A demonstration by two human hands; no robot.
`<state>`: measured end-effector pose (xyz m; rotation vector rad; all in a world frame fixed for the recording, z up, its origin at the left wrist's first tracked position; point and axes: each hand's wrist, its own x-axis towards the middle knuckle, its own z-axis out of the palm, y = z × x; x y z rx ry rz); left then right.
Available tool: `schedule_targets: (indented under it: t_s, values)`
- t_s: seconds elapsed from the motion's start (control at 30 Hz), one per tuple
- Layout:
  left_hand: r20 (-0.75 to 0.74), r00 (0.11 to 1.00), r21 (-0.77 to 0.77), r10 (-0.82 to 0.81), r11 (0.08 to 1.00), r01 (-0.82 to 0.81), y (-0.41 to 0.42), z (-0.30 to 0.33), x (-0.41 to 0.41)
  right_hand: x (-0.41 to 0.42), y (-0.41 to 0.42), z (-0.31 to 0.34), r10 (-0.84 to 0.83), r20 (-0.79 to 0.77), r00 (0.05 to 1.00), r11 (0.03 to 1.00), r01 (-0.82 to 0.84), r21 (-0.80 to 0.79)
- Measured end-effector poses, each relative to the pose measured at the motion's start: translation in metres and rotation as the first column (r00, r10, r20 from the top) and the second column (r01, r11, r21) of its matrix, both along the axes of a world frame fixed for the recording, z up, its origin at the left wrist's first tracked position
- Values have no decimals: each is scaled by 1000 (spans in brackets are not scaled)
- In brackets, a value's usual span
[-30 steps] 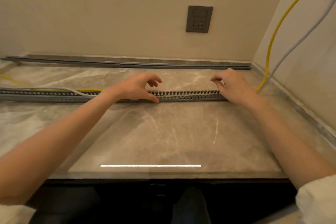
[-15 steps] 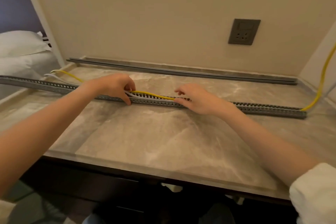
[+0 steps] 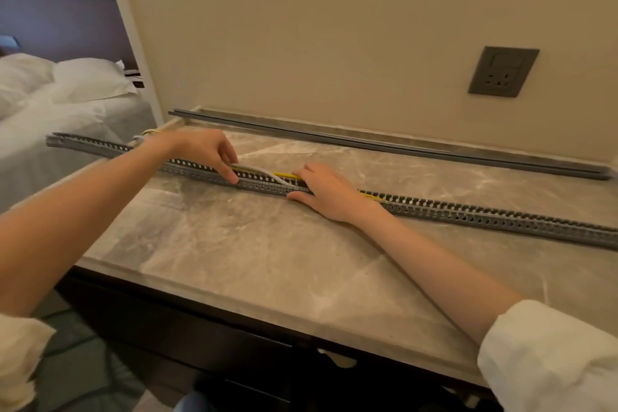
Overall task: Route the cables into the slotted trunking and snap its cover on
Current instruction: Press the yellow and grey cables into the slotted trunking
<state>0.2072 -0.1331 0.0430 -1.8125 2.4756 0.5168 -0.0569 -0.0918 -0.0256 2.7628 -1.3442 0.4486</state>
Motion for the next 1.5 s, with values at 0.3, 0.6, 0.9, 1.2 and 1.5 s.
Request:
schedule_targets:
  t_s: [0.3,0.6,0.9,1.2,1.5]
  values:
    - [-271,962,-242,-27,969,-41,4,-31,-12,-27,1,-1,43,-5,999,984,-44,-170]
    - [-331,936,-438,-120,898,-40,14,-44,-32,-45,7,6,37,45,998,993,-31,-114]
    - [-343,924,-531,-168,846,-43,31,-74,-29,-17,6,-2,92,-74,993,963,-108,-247]
    - [-473,875,-340,-104,938,-73,24,-54,-15,27,-12,6,36,381,924,999,-33,-13]
    - [59,998,-216,-19,976,31,-9,-5,43,34,-30,18,-384,539,749,813,-3,583]
